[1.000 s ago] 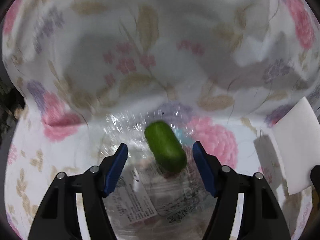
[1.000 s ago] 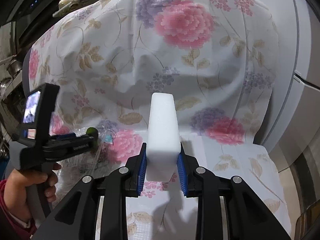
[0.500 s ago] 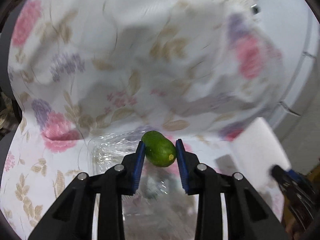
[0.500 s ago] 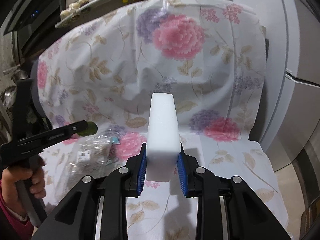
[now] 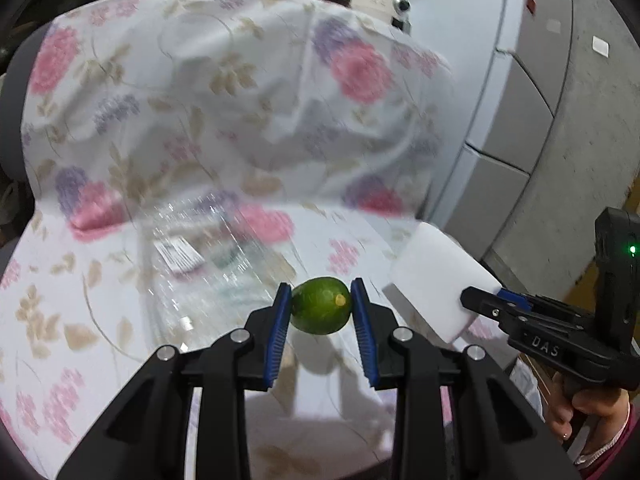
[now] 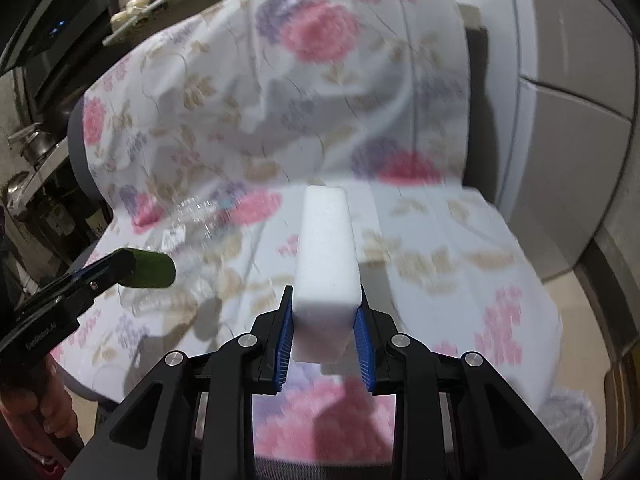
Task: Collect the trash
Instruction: 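Grasp the green lime with the left gripper while the right holds the sponge, then carry lime and sponge to the bin and open both grippers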
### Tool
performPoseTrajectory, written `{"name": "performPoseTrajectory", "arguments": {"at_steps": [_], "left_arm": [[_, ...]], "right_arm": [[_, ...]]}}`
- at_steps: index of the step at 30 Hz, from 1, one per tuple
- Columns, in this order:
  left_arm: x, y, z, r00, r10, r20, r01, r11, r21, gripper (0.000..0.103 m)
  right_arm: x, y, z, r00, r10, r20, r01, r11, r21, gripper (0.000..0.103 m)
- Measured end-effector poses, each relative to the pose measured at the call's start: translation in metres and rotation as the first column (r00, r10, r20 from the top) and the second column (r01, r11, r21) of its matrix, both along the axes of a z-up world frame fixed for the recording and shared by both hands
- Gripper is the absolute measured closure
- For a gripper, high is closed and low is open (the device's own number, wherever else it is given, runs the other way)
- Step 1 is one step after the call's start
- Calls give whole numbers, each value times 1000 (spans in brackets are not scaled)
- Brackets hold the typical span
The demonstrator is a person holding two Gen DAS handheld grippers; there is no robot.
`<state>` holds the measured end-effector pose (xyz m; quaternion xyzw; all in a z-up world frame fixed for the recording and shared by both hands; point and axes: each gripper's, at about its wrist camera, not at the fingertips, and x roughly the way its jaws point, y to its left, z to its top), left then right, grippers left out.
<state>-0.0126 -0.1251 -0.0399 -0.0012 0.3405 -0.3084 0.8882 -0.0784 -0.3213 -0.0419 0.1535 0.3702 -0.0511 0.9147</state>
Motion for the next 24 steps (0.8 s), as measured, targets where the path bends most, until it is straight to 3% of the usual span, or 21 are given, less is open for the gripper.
{"name": "performPoseTrajectory", "arguments": {"at_steps": [17,24], "left_arm": [[-42,-58,14,989,-126,77,126,992,10,74],[-87,-101,13,955,-278,105,281,960,-13,74]], "right_arm": [[-58,-36,17,992,-102,80,104,994,-24,74],[-119,-74,14,974,-214,77,217,976,-34,74]]}}
